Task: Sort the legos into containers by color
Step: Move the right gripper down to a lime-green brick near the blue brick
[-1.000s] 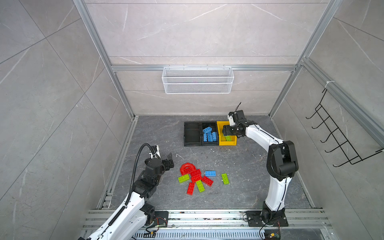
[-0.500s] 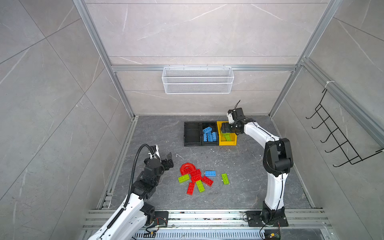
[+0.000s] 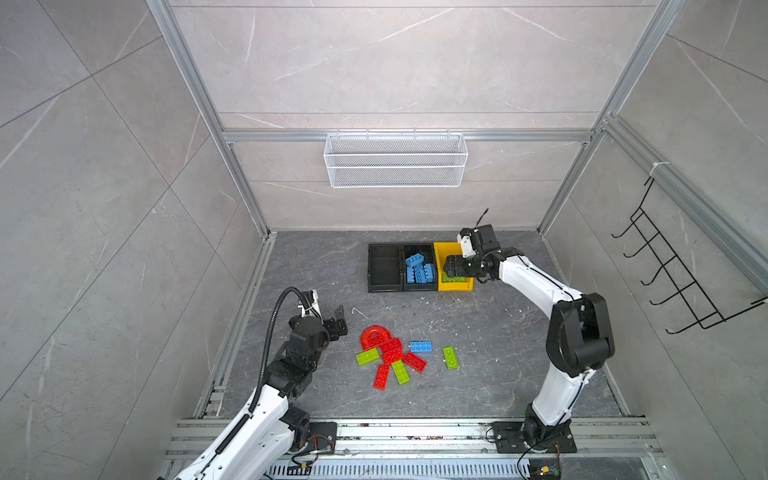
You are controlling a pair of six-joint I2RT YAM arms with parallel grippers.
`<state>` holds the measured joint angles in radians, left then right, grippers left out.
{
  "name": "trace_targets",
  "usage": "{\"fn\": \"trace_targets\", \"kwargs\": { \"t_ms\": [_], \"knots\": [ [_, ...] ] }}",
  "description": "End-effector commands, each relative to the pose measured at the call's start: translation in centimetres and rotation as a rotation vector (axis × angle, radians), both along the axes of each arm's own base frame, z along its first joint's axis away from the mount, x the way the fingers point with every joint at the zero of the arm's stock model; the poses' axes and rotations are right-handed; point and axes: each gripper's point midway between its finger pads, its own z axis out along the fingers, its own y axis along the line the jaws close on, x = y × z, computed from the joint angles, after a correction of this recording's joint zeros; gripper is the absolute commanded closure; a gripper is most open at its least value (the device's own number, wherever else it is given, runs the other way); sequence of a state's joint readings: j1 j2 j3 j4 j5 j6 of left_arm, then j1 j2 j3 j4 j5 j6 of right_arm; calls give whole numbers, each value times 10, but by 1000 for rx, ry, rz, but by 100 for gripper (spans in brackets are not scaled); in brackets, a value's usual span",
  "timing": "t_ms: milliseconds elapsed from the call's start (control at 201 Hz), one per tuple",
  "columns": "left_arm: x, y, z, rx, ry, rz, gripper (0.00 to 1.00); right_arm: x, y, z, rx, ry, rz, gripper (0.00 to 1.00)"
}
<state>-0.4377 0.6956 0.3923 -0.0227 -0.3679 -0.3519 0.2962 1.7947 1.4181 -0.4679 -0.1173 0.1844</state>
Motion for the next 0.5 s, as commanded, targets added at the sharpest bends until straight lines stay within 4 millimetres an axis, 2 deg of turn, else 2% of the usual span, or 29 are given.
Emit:
{"fn": "trace_targets", "kwargs": {
  "t_ms": [0, 80, 249, 329, 493],
  "knots": [
    [4, 5, 23, 3, -67, 26, 1, -47, 31, 25, 7, -25, 81, 20],
    [3, 5, 25, 2, -67, 22, 1, -87, 45, 15, -31, 11, 125, 20],
    [3, 9, 23, 8, -71, 40, 1, -171, 62, -29, -46, 149, 161, 22],
    [4, 7, 20, 7, -62, 38, 1, -195, 52, -41, -57, 187, 135, 23],
    [6, 5, 19, 12, -44, 31, 1, -223, 26, -59, -105, 255, 85, 24]
  ]
}}
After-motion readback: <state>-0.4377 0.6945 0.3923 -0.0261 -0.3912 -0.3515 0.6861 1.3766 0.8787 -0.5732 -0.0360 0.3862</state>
